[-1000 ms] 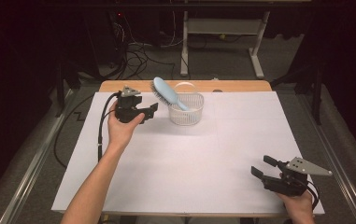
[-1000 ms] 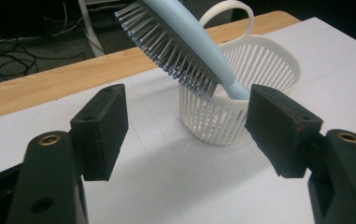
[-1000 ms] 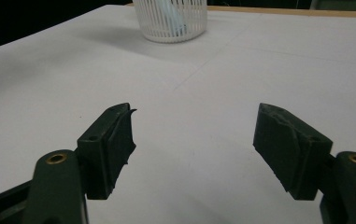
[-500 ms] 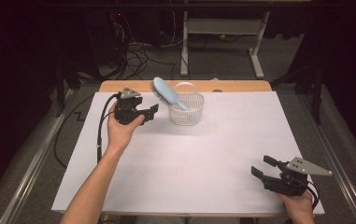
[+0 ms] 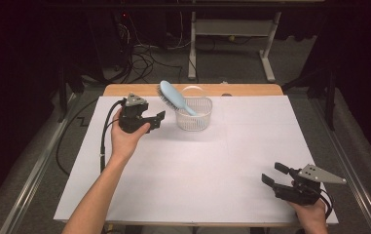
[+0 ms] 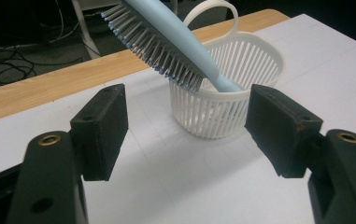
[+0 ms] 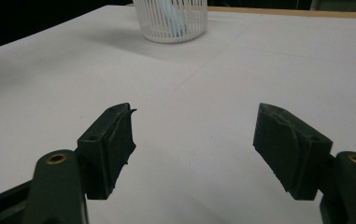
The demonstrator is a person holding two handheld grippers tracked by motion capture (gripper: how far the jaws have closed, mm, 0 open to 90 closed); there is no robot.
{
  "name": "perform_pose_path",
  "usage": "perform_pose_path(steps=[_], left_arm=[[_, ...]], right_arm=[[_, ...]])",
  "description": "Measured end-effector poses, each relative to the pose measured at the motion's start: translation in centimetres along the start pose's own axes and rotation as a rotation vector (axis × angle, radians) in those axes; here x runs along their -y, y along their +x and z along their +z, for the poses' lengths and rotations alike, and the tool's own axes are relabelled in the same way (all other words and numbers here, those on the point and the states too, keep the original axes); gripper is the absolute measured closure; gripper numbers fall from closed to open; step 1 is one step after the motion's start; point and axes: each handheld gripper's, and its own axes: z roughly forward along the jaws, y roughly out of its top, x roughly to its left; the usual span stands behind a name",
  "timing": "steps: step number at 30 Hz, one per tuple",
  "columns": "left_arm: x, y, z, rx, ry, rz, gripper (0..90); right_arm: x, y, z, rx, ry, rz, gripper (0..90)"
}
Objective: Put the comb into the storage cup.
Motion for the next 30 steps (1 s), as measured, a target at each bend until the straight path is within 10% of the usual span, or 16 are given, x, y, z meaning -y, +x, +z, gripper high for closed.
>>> perform_pose_path(steps=[30], left_arm=[[1.1, -0.5, -0.8, 0.01, -0.008, 0.015, 30.6]], right_arm=[[0.0, 0.0, 0.0, 0.002, 0.0, 0.0, 29.3]])
